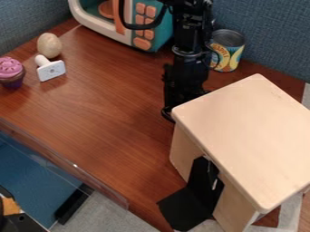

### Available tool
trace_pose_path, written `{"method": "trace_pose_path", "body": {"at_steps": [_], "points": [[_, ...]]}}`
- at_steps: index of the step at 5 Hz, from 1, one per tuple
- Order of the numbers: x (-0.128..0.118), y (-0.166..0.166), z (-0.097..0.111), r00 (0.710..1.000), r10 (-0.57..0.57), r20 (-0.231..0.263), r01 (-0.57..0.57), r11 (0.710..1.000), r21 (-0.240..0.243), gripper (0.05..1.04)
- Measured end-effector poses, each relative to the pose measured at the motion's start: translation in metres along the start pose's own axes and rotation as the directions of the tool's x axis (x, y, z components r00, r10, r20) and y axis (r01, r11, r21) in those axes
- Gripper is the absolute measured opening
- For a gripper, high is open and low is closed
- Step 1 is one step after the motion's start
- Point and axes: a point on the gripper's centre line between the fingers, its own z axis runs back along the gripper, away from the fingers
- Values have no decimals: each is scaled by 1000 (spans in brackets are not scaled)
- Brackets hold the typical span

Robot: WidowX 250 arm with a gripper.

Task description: Open the drawer

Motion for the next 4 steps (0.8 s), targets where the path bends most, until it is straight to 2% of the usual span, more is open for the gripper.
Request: {"method": "trace_pose_path", "body": {"at_steps": [1, 2, 4], "points": [[-3, 7, 2, 1000, 10, 0, -10, 1000, -1, 198], [-6, 21, 3, 999, 42, -2, -42, 999, 1, 151], [-8, 63, 8, 996, 94, 5, -94, 995, 29, 150]]}}
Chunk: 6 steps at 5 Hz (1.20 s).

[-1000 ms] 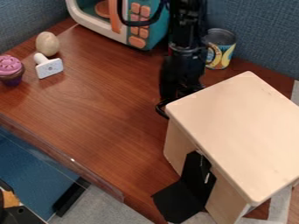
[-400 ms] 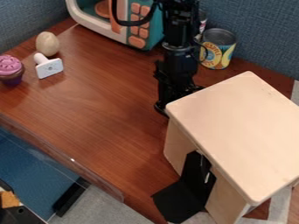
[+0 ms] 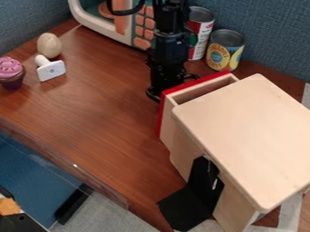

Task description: Open the drawer

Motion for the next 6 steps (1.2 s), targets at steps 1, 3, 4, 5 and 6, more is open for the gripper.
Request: {"method": "trace_pose_path", "body": {"at_steps": [1, 3, 4, 5, 6], "points": [[1, 12, 4, 1000, 3, 8, -3, 1000, 10, 150], [-1, 32, 17, 999, 20, 25, -21, 999, 32, 150], [1, 33, 20, 1000, 13, 26, -14, 999, 33, 150], [-2, 36, 21, 1000, 11, 25, -12, 999, 33, 149], [-2, 41, 18, 1000, 2, 11, -3, 999, 34, 149]]}}
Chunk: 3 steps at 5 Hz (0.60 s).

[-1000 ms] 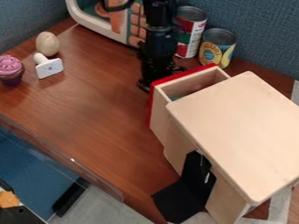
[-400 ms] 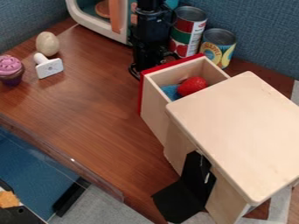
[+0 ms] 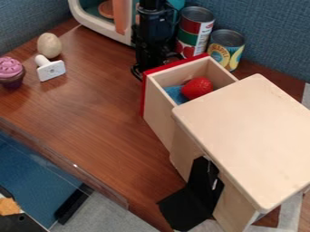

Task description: Open the drawer

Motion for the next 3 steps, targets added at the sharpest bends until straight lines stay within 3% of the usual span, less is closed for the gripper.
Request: {"method": "trace_pose_path", "body": {"at_steps": [3], "points": [[1, 6, -1, 1000, -22, -20, 22, 1000, 5, 190]]}}
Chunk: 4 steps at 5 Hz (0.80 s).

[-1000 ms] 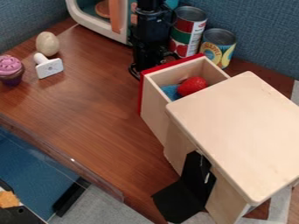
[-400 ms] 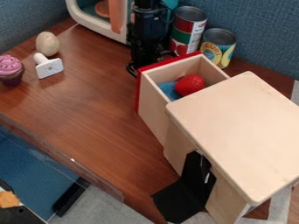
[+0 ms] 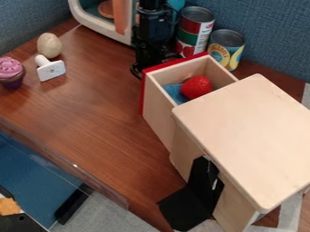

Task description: Open the drawer

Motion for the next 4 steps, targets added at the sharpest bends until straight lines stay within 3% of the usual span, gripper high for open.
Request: {"method": "trace_pose_path", "body": {"at_steps": [1, 2, 3, 4], "points": [[1, 3, 6, 1000, -16, -9, 16, 1000, 3, 421], [-6, -1, 7, 998, -46, -53, 45, 999, -23, 734], [-5, -13, 29, 992, -122, -32, 121, 992, -21, 982], [-3, -42, 69, 973, -231, 4, 231, 973, -12, 1001]]}}
